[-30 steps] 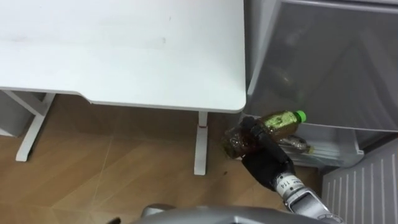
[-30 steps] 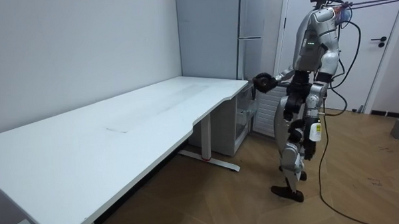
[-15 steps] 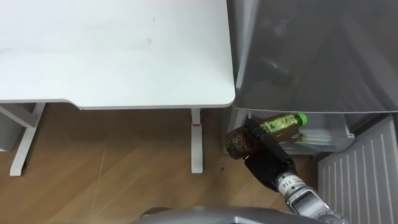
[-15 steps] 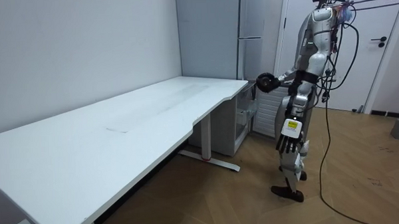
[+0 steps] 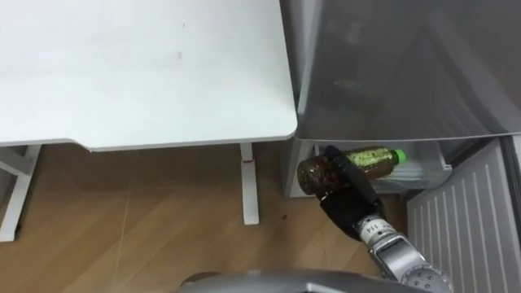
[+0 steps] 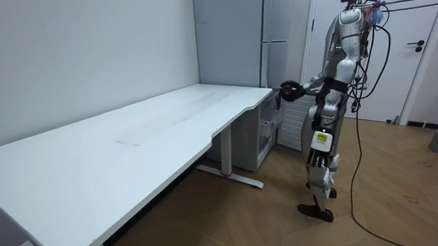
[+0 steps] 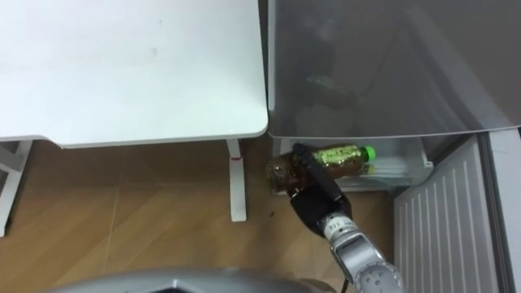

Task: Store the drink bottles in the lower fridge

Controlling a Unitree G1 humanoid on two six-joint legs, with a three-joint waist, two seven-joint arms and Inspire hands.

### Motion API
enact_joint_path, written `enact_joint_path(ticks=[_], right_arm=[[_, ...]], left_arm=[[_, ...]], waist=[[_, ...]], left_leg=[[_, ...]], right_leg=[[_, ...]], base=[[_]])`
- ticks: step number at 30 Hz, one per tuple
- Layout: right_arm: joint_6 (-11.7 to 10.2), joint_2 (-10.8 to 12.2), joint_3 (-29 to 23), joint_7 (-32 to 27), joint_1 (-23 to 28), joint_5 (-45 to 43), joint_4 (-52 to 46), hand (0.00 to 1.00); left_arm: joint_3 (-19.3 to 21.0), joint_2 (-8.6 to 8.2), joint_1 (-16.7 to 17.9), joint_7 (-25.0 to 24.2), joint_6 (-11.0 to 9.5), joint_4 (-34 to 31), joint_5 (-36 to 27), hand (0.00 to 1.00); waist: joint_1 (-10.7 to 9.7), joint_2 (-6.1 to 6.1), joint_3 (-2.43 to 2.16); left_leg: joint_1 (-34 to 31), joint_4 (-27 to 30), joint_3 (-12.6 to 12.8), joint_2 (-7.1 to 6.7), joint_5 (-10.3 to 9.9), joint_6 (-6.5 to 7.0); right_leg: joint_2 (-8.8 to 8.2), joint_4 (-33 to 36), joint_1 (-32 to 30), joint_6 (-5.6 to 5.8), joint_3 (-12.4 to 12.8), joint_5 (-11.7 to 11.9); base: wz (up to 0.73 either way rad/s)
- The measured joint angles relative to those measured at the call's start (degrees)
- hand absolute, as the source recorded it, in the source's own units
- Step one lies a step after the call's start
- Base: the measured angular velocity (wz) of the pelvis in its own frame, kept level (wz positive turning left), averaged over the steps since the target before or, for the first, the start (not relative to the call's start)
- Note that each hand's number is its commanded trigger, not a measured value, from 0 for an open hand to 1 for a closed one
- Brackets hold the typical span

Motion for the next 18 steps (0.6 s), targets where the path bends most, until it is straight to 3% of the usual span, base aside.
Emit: enact_joint_path(ticks=[9, 18], right_arm=[[-2.09, 0.09, -2.29, -2.87, -0.90, 2.94, 0.32, 1.00], [-3.34, 0.17, -4.60, -5.64, -3.30, 5.62, 4.64, 1.00]], left_arm=[[0.55, -0.10, 0.14, -0.35, 0.02, -0.05, 1.38, 0.00], [1.10, -0.08, 0.17, -0.44, -0.10, -0.32, 4.05, 0.00]], waist=[[0.00, 0.42, -0.20], [-0.27, 0.57, 0.17]], left_leg=[[0.03, 0.16, 0.06, -0.01, 0.01, 0.01], [-0.96, 1.12, -0.49, -0.09, 0.01, 0.01]], right_leg=[[-0.04, -0.02, 0.08, 0.04, 0.05, -0.05], [-0.19, -0.16, 0.00, 0.08, -1.15, -0.14]], base=[[0.00], [0.05]])
